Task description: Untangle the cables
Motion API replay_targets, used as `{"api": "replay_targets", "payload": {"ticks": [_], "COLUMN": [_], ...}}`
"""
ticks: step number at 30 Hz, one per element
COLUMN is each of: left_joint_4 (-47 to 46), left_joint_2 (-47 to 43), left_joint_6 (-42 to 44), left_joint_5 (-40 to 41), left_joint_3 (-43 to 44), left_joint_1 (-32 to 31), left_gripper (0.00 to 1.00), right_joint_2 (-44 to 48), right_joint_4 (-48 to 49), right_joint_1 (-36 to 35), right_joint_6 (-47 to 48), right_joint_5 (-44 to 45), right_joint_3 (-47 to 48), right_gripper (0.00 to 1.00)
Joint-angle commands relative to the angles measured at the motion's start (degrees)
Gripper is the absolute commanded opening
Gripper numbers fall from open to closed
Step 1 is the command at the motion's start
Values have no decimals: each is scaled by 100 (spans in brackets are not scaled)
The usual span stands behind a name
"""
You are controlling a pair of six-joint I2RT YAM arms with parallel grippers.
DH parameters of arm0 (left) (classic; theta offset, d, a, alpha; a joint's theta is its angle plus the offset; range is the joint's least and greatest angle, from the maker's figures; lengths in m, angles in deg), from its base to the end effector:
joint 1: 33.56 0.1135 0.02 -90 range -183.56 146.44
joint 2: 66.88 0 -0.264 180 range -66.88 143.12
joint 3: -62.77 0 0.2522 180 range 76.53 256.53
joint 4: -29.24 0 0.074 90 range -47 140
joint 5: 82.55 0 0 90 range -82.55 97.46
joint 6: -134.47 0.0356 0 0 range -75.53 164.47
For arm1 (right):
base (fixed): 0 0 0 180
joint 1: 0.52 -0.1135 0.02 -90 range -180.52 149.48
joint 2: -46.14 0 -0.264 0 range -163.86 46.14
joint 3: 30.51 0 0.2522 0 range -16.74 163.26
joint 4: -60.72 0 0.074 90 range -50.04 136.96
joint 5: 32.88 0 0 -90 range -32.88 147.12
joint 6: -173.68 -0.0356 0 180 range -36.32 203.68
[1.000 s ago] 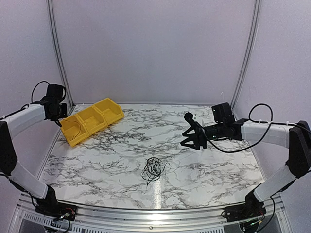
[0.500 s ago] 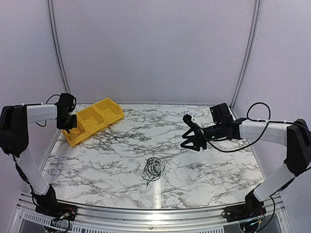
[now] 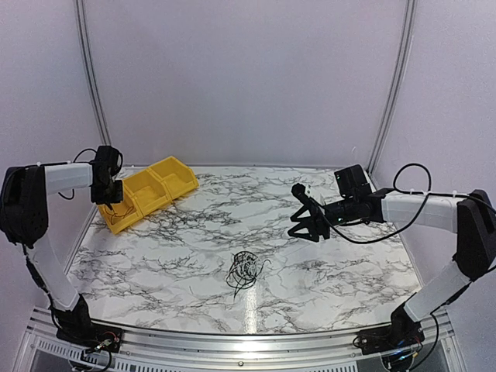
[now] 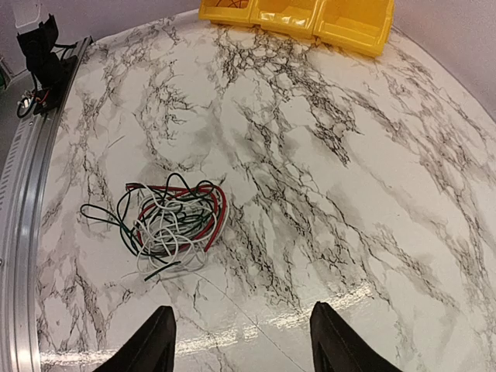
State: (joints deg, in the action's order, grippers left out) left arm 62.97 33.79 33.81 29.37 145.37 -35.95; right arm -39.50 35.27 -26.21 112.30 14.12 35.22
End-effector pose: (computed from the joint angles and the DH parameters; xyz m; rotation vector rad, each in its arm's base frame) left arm 0.3751 -0.0024 0.2106 -0.3357 2.3972 0.3696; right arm 0.2664 0.1551 0.2197 -1.3307 1.8088 0.8497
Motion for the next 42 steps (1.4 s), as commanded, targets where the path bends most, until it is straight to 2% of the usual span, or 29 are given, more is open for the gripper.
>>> {"api": "replay_targets", "payload": {"ticks": [1,4,6,8,10,11,13,16,18,22,26,29,31,33,36,39,42], "left_joint_4": [164,46,-114,-351,-736,-962,-1406,-1547,-1544,-1852,-2206,-2560,-2988,-2947,-2550,-2359,-2123], "left_joint_2": [-529,-912,-1201,-1542,-1976,-2236,-2703,-3118,-3162,-3116,-3223,-3420,-3580,-3515,-3318,-3163,-3082], "left_joint_6": [-87,-64,-28,-29,-2,64,256,466,558,679,717,709,599,512,614,571,622], "left_joint_5": [404,666,559,162,-351,-599,-1002,-970,-991,-1622,-1891,-1840,-1466,-1054,-970,-1013,-1463], "left_joint_3": [115,14,-90,-252,-502,-656,-936,-1175,-1217,-1354,-1543,-1780,-2009,-1979,-1730,-1610,-1475], "left_joint_1": [17,19,20,18,-41,-108,-306,-656,-819,-1240,-1680,-1888,-1916,-1895,-1866,-1819,-1780], "left_gripper": [42,61,71,77,96,99,99,99,99,99,99,99,99,99,99,99,99], "right_joint_2": [-65,-73,-79,-84,-84,-76,-82,-117,-164,-283,-471,-594,-728,-915,-1186,-1397,-1595], "right_joint_4": [-122,-132,-145,-173,-205,-211,-207,-195,-206,-426,-806,-897,-858,-888,-1002,-1079,-1112], "right_joint_1": [12,13,12,17,16,12,12,9,-31,-243,-526,-728,-829,-908,-1020,-1163,-1277], "right_joint_6": [73,98,120,155,205,229,269,282,301,603,986,1075,962,785,719,744,632], "right_joint_5": [-28,-9,13,48,84,97,102,79,41,39,21,234,362,441,475,478,422], "right_joint_3": [270,279,286,296,297,297,280,270,270,300,446,481,533,667,828,894,998], "right_gripper": [59,59,59,59,59,59,59,59,59,58,58,59,60,60,60,60,60]}}
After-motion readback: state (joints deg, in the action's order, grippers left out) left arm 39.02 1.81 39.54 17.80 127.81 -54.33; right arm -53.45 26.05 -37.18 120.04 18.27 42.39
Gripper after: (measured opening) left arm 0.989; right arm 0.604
